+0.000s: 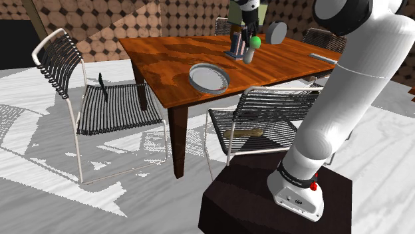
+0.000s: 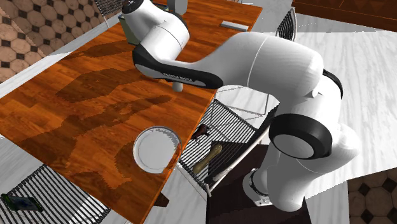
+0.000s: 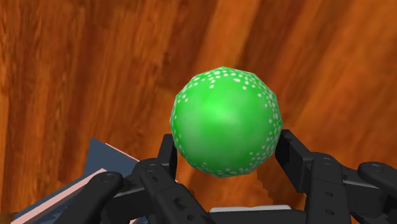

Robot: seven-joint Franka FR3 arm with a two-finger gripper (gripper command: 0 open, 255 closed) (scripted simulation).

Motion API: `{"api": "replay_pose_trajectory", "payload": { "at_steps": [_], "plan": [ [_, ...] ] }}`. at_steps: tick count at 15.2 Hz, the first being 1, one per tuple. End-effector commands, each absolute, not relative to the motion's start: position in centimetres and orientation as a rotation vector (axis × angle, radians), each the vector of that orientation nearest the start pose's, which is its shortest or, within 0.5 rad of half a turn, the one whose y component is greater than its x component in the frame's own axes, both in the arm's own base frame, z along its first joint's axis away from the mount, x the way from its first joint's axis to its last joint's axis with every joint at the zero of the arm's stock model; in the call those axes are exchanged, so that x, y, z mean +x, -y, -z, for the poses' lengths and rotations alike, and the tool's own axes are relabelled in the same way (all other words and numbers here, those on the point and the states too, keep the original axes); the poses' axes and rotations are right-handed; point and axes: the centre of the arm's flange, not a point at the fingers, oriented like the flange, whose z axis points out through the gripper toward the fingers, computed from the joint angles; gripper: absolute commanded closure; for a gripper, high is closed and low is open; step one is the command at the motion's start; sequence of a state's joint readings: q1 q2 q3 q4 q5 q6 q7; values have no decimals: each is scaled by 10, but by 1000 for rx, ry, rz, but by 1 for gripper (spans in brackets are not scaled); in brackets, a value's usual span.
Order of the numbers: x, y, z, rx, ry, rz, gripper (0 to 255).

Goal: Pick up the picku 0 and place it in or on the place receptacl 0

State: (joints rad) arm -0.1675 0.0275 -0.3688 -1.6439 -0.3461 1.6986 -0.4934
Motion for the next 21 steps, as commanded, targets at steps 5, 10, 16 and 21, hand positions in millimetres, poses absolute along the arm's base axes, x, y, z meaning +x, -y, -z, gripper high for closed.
{"api": "replay_pose_trajectory", "payload": {
  "at_steps": [5,10,16,21],
  "plan": [
    [476,318,-624,-3453,-5,-261,255],
    [476,318,-650,-3453,-5,-261,255],
    [486,240,-659,-3453,-5,-261,255],
    [495,174,-666,-3453,-5,-261,255]
  ]
}}
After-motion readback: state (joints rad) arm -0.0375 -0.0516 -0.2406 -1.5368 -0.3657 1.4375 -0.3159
